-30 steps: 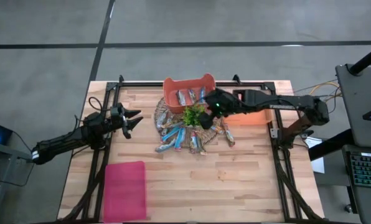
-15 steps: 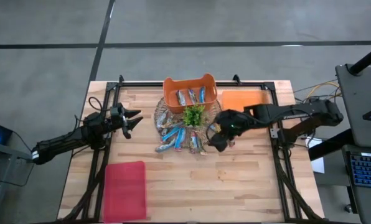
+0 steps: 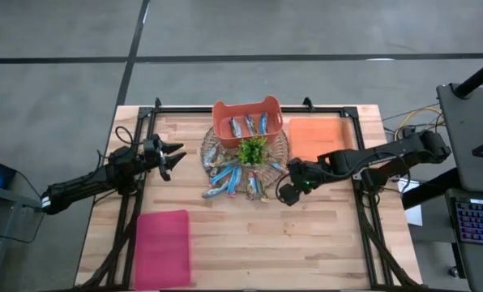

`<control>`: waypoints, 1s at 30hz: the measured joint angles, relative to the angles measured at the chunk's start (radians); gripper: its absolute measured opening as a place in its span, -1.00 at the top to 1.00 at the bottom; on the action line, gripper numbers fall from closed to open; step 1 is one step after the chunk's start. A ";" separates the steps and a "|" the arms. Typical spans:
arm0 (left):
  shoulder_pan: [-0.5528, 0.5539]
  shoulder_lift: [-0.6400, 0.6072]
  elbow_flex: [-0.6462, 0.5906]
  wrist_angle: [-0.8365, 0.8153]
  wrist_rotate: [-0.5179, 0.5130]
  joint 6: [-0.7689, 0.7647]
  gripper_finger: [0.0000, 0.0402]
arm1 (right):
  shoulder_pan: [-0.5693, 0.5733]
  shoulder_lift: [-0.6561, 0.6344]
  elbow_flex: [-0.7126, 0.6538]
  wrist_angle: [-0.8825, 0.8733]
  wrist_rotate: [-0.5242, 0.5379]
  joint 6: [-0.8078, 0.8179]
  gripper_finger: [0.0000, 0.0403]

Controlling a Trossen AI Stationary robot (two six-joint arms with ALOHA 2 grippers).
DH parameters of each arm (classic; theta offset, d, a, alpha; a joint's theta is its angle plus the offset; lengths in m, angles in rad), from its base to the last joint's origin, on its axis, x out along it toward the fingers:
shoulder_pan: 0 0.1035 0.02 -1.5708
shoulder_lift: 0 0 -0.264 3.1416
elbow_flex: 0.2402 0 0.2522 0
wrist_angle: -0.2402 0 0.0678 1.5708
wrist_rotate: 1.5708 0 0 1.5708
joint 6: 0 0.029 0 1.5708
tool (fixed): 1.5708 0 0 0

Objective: Pick and place Granola Bars by type
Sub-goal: Put the red granola bar into the pink bin

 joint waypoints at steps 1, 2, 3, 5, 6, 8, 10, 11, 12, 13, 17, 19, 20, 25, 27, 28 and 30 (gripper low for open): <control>0.000 0.000 0.000 0.000 0.000 0.000 0.13 | -0.001 0.001 -0.014 -0.001 0.031 0.019 -0.71; 0.000 0.000 0.000 0.000 0.000 0.000 0.13 | -0.001 0.002 -0.030 -0.001 0.069 0.041 -0.71; 0.000 0.000 0.000 0.000 0.000 0.000 0.13 | -0.001 0.003 -0.045 -0.003 0.110 0.064 -0.71; 0.000 0.000 0.000 0.000 0.000 0.000 0.13 | -0.001 0.012 -0.067 -0.004 0.197 0.106 -0.71; 0.000 0.000 0.000 0.000 0.000 0.000 0.13 | -0.001 0.014 -0.080 -0.002 0.233 0.123 -0.71; 0.000 0.000 0.000 0.000 0.000 0.000 0.13 | -0.007 0.016 -0.102 -0.005 0.282 0.161 -0.71; 0.000 0.000 0.000 0.000 0.000 0.000 0.13 | -0.016 0.029 -0.115 -0.005 0.294 0.197 -0.71; 0.000 0.000 0.000 0.000 0.000 0.000 0.13 | -0.020 0.036 -0.123 -0.011 0.292 0.203 -0.71; 0.000 0.000 0.000 0.000 0.000 0.000 0.13 | -0.023 0.045 -0.129 -0.018 0.290 0.205 -0.71; 0.000 0.000 0.000 0.000 0.000 0.000 0.13 | -0.024 0.055 -0.129 -0.020 0.289 0.212 -0.71; 0.000 0.000 0.000 0.000 0.000 0.000 0.13 | -0.032 0.094 -0.133 -0.034 0.283 0.259 -0.71; 0.000 0.000 0.000 0.000 0.000 0.000 0.13 | -0.041 0.110 -0.139 -0.031 0.286 0.263 -0.71; 0.000 0.000 0.000 0.000 0.000 0.000 0.13 | -0.046 0.117 -0.142 -0.035 0.286 0.264 -0.71; 0.000 0.000 0.000 0.000 0.000 0.000 0.13 | -0.055 0.158 -0.143 -0.032 0.286 0.245 -0.71; 0.000 0.000 0.000 0.000 0.000 0.000 0.13 | -0.057 0.174 -0.145 -0.031 0.286 0.230 -0.71; 0.000 0.000 0.000 0.000 0.000 0.000 0.13 | -0.058 0.184 -0.145 -0.033 0.286 0.230 -0.71; 0.000 0.000 0.000 0.000 0.000 0.000 0.13 | -0.058 0.203 -0.145 -0.031 0.277 0.230 -0.70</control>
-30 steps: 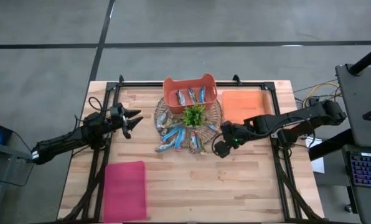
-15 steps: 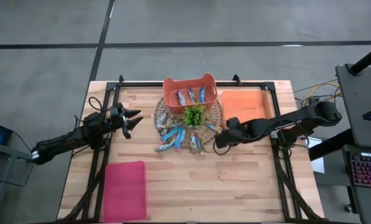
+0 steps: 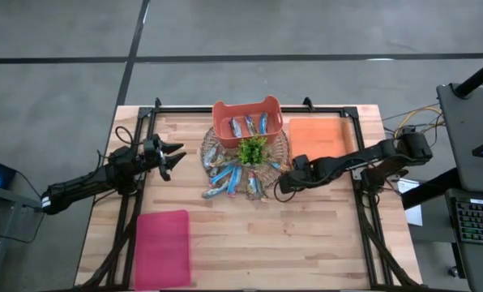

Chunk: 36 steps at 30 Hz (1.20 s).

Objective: Pick and place Granola Bars by type
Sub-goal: Put the red granola bar into the pink bin

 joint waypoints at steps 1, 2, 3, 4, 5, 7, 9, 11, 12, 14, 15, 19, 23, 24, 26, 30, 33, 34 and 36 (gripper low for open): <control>0.000 0.000 0.000 0.000 0.000 0.000 0.13 | 0.000 0.011 0.000 0.001 -0.007 0.000 -0.69; 0.000 0.000 0.000 0.000 0.000 0.000 0.13 | 0.000 0.022 0.000 0.005 -0.014 -0.001 -0.67; 0.000 0.000 0.000 0.000 0.000 0.000 0.13 | 0.000 0.033 0.000 0.007 -0.026 0.000 -0.66; 0.000 0.000 0.000 0.000 0.000 0.000 0.13 | 0.000 0.045 0.000 0.007 -0.034 -0.001 -0.65; 0.000 0.000 0.000 0.000 0.000 0.000 0.13 | 0.000 0.056 0.000 0.008 -0.041 -0.002 -0.63; 0.000 0.000 0.000 0.000 0.000 0.000 0.13 | 0.000 0.071 -0.001 0.008 -0.054 -0.005 -0.61; 0.000 0.000 0.000 0.000 0.000 0.000 0.13 | 0.000 0.076 -0.001 0.009 -0.059 -0.005 -0.58; 0.000 0.000 0.000 0.000 0.000 0.000 0.13 | 0.000 0.074 -0.001 0.009 -0.059 -0.005 -0.53; 0.000 0.000 0.000 0.000 0.000 0.000 0.13 | 0.000 0.072 -0.001 0.009 -0.059 -0.004 -0.50; 0.000 0.000 0.000 0.000 0.000 0.000 0.13 | 0.000 0.069 -0.001 0.009 -0.059 0.001 -0.42; 0.000 0.000 0.000 0.000 0.000 0.000 0.13 | 0.000 0.068 -0.001 0.009 -0.060 0.003 -0.38; 0.000 0.000 0.000 0.000 0.000 0.000 0.13 | 0.000 0.071 -0.001 0.009 -0.073 0.008 -0.15; 0.000 0.000 0.000 0.000 0.000 0.000 0.13 | 0.000 0.072 -0.001 0.008 -0.074 0.039 0.13; 0.000 0.000 0.000 0.000 0.000 0.000 0.13 | 0.000 0.072 -0.002 0.008 -0.074 0.045 0.20; 0.000 0.000 0.000 0.000 0.000 0.000 0.13 | 0.000 0.072 -0.002 0.008 -0.073 0.054 0.35; 0.000 0.000 0.000 0.000 0.000 0.000 0.13 | 0.000 0.072 -0.001 0.008 -0.070 0.056 0.64; 0.000 0.000 0.000 0.000 0.000 0.000 0.13 | 0.000 0.069 -0.001 0.007 -0.069 0.059 0.81; 0.000 0.000 0.000 0.000 0.000 0.000 0.13 | 0.000 0.068 -0.001 0.007 -0.068 0.059 0.85; 0.000 0.000 0.000 0.000 0.000 0.000 0.13 | 0.000 0.067 -0.001 0.006 -0.066 0.059 0.91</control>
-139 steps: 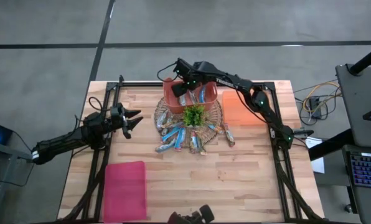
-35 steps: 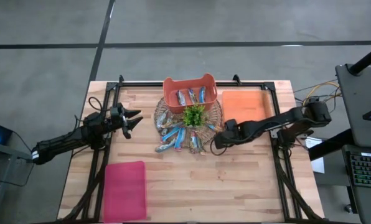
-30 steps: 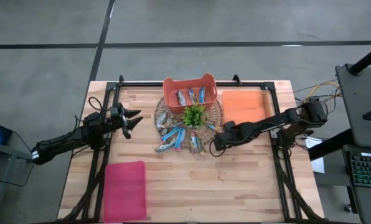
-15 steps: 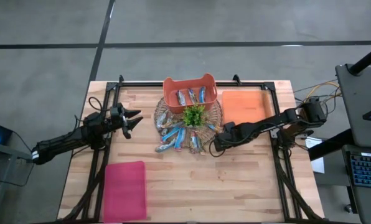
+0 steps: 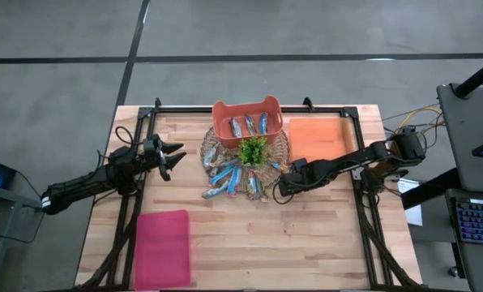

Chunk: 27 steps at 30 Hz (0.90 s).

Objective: Pick and place Granola Bars by type
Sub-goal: Put the red granola bar into the pink bin

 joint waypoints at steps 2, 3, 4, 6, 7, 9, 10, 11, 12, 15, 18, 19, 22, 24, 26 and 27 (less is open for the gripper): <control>0.000 0.000 0.000 0.000 0.000 0.000 0.13 | 0.000 -0.002 0.000 -0.007 0.000 0.010 0.93; 0.000 0.000 0.000 0.000 0.000 0.000 0.13 | 0.000 -0.002 0.004 -0.023 0.001 0.021 0.93; 0.000 0.000 0.000 0.000 0.000 0.000 0.13 | 0.002 -0.002 0.011 -0.047 0.005 0.030 0.93; 0.000 0.000 0.000 0.000 0.000 0.000 0.13 | 0.008 -0.005 0.037 -0.103 0.031 0.037 0.94; 0.000 0.000 0.000 0.000 0.000 0.000 0.13 | 0.010 -0.008 0.052 -0.126 0.045 0.031 0.94; 0.000 0.000 0.000 0.000 0.000 0.000 0.13 | 0.011 -0.017 0.076 -0.158 0.058 -0.001 0.94; 0.000 0.000 0.000 0.000 0.000 0.000 0.13 | 0.010 -0.019 0.089 -0.169 0.062 -0.018 0.94; 0.000 0.000 0.000 0.000 0.000 0.000 0.13 | 0.010 -0.022 0.103 -0.176 0.065 -0.034 0.94; 0.000 0.000 0.000 0.000 0.000 0.000 0.13 | 0.010 -0.026 0.117 -0.183 0.068 -0.049 0.94; 0.000 0.000 0.000 0.000 0.000 0.000 0.13 | 0.012 -0.039 0.162 -0.203 0.090 -0.092 0.95; 0.000 0.000 0.000 0.000 0.000 0.000 0.13 | 0.012 -0.047 0.206 -0.232 0.111 -0.137 0.95; 0.000 0.000 0.000 0.000 0.000 0.000 0.13 | 0.012 -0.050 0.222 -0.242 0.118 -0.153 0.95; 0.000 0.000 0.000 0.000 0.000 0.000 0.13 | 0.014 -0.061 0.271 -0.283 0.150 -0.207 0.95; 0.000 0.000 0.000 0.000 0.000 0.000 0.13 | 0.019 -0.066 0.306 -0.321 0.175 -0.241 0.95; 0.000 0.000 0.000 0.000 0.000 0.000 0.13 | 0.024 -0.072 0.346 -0.358 0.204 -0.273 0.95; 0.000 0.000 0.000 0.000 0.000 0.000 0.13 | 0.027 -0.074 0.365 -0.384 0.220 -0.289 0.95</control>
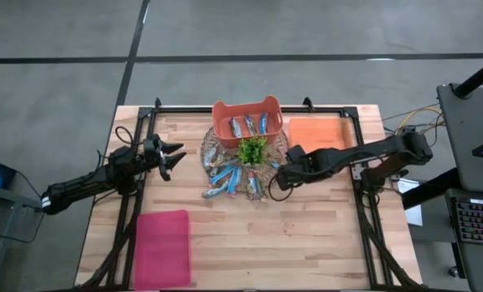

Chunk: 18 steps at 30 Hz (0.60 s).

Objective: Pick and place Granola Bars by type
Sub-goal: Put the red granola bar into the pink bin

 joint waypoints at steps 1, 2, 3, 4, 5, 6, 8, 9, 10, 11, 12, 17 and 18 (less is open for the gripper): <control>0.000 0.000 0.000 0.000 0.000 0.000 0.13 | 0.004 -0.002 0.020 -0.020 0.016 -0.015 0.95; 0.000 0.000 0.000 0.000 0.000 0.000 0.13 | 0.006 -0.004 0.039 -0.034 0.034 -0.029 0.95; 0.000 0.000 0.000 0.000 0.000 0.000 0.13 | 0.010 -0.005 0.057 -0.051 0.051 -0.039 0.95; 0.000 0.000 0.000 0.000 0.000 0.000 0.13 | 0.011 -0.008 0.073 -0.069 0.065 -0.055 0.95; 0.000 0.000 0.000 0.000 0.000 0.000 0.13 | 0.012 -0.010 0.089 -0.082 0.076 -0.071 0.95; 0.000 0.000 0.000 0.000 0.000 0.000 0.13 | 0.014 -0.011 0.106 -0.085 0.090 -0.088 0.95; 0.000 0.000 0.000 0.000 0.000 0.000 0.13 | 0.019 -0.011 0.141 -0.096 0.119 -0.119 0.95; 0.000 0.000 0.000 0.000 0.000 0.000 0.13 | 0.022 -0.011 0.158 -0.100 0.133 -0.140 0.95; 0.000 0.000 0.000 0.000 0.000 0.000 0.13 | 0.025 -0.011 0.176 -0.099 0.148 -0.162 0.95; 0.000 0.000 0.000 0.000 0.000 0.000 0.13 | 0.028 -0.011 0.195 -0.095 0.160 -0.184 0.95; 0.000 0.000 0.000 0.000 0.000 0.000 0.13 | 0.029 -0.011 0.212 -0.095 0.172 -0.208 0.95; 0.000 0.000 0.000 0.000 0.000 0.000 0.13 | 0.036 -0.009 0.283 -0.086 0.206 -0.333 0.95; 0.000 0.000 0.000 0.000 0.000 0.000 0.13 | 0.038 -0.009 0.295 -0.081 0.209 -0.361 0.95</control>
